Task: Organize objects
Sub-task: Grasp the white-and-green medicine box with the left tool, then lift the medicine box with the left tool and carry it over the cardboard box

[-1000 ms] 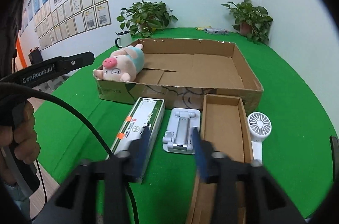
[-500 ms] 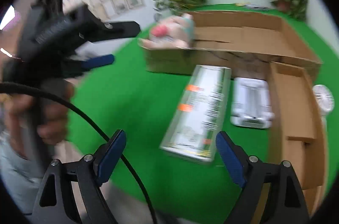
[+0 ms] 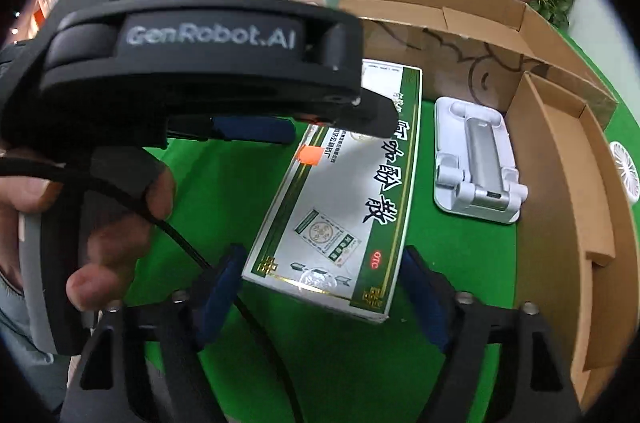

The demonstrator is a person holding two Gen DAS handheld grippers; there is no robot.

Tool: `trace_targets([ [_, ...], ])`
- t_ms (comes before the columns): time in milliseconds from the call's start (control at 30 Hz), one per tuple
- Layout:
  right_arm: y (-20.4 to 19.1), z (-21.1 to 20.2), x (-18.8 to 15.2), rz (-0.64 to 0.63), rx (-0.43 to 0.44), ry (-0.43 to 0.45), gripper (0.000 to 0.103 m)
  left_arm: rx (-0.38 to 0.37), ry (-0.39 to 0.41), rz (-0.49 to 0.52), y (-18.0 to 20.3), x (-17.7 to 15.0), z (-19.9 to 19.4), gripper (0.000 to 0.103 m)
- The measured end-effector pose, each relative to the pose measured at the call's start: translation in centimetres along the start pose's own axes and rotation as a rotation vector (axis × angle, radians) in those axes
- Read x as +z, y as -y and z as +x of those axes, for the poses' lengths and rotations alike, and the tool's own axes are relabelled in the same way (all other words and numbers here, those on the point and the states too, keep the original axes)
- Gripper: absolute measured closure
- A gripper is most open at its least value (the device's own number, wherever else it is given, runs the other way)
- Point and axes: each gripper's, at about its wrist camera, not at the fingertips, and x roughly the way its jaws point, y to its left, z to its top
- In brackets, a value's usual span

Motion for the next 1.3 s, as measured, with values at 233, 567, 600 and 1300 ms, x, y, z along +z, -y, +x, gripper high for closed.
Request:
trace_targets([
  [233, 0.6, -2.6, -2.6, -0.025, 0.05, -0.01, 0.032, -0.073, -0.094, 0.011, 2.3, -4.2, -0.7, 0.03],
  [567, 0.3, -3.4, -4.0, -0.025, 0.027, -0.027, 0.031, -0.135, -0.083, -0.102, 2.1, -6.1, -1.6, 0.036],
  [600, 0.4, -3.5, -3.9, -0.019, 0.033, -0.028, 0.031, -0.127, -0.083, -0.098, 2.4, -6.3, -1.5, 0.036],
  [1300, 1.2, -9.3, -3.3, 0.045, 0.155, 0.142, 0.039, -0.101, 0.062, 0.02, 7.0, -4.6, -5.4, 0.06],
])
